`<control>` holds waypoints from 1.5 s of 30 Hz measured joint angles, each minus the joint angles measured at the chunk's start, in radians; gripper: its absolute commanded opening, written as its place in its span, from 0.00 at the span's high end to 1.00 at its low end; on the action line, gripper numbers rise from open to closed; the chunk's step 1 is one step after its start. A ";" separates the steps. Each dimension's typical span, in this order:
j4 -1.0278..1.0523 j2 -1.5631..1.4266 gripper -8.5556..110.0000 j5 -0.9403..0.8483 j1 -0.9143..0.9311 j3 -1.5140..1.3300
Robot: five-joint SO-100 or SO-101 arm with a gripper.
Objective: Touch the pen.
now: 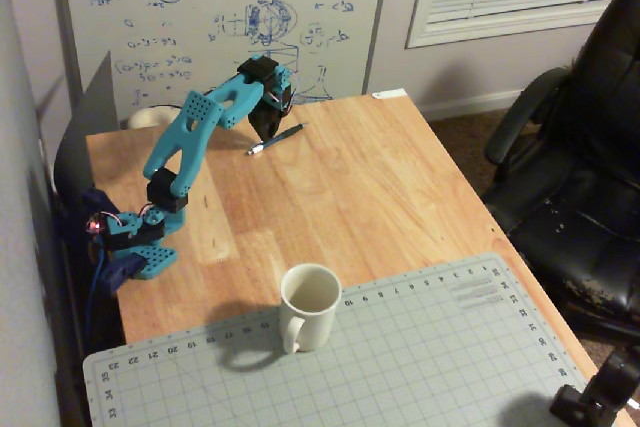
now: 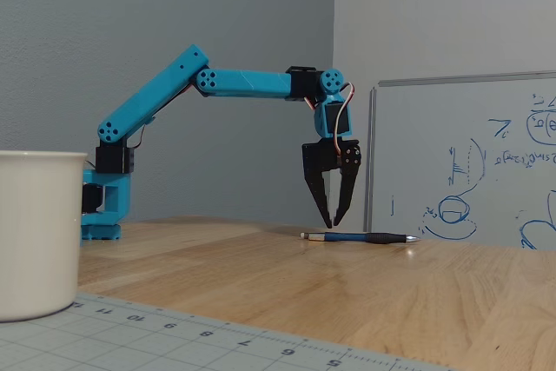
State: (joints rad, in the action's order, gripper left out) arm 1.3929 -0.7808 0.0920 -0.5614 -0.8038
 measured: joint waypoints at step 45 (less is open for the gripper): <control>0.000 0.043 0.92 0.000 0.000 0.000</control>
State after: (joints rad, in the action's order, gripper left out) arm 1.3929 -0.7378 0.0920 -0.5614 -0.8038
